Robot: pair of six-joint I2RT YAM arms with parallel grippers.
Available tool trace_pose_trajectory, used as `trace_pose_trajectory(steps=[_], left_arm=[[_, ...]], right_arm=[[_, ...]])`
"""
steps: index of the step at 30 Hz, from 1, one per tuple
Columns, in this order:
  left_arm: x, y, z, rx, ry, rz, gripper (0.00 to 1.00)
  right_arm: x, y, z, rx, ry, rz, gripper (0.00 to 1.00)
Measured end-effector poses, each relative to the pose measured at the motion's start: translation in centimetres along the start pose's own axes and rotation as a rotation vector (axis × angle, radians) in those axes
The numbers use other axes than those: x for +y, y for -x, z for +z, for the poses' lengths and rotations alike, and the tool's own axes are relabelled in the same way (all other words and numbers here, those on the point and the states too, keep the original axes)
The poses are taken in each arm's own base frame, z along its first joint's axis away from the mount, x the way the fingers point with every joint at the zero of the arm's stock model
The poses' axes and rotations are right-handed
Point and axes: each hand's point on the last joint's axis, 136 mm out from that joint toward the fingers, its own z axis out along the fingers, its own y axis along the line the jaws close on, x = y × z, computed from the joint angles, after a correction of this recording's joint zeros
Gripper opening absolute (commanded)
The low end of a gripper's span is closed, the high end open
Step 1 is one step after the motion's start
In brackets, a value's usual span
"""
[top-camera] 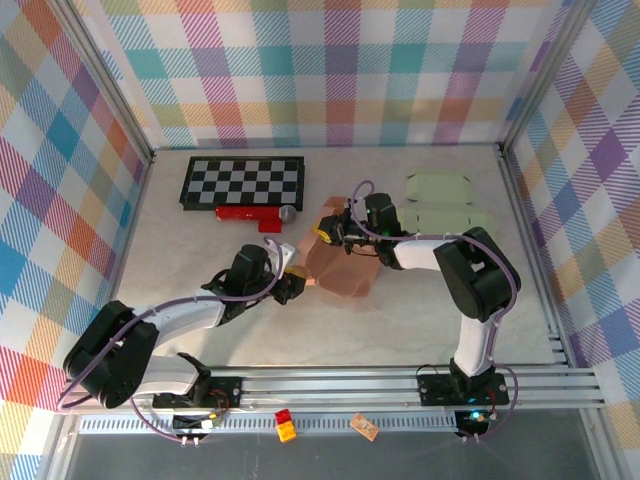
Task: Fold the paper box
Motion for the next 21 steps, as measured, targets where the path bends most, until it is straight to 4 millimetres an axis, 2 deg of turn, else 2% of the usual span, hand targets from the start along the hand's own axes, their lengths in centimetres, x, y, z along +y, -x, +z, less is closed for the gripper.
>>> trace_pose_trajectory(steps=[8, 18, 21], left_arm=[[0.1, -0.5, 0.5, 0.021, -0.001, -0.01, 0.32], [0.1, 0.2, 1.1, 0.027, -0.007, -0.011, 0.33], [-0.1, 0.8, 1.1, 0.018, -0.012, -0.006, 0.34]], right_arm=[[-1.0, 0.2, -0.4, -0.052, 0.016, 0.025, 0.0], [-0.4, 0.4, -0.2, -0.105, 0.047, 0.031, 0.0], [-0.4, -0.1, 0.1, -0.093, 0.046, 0.033, 0.0]])
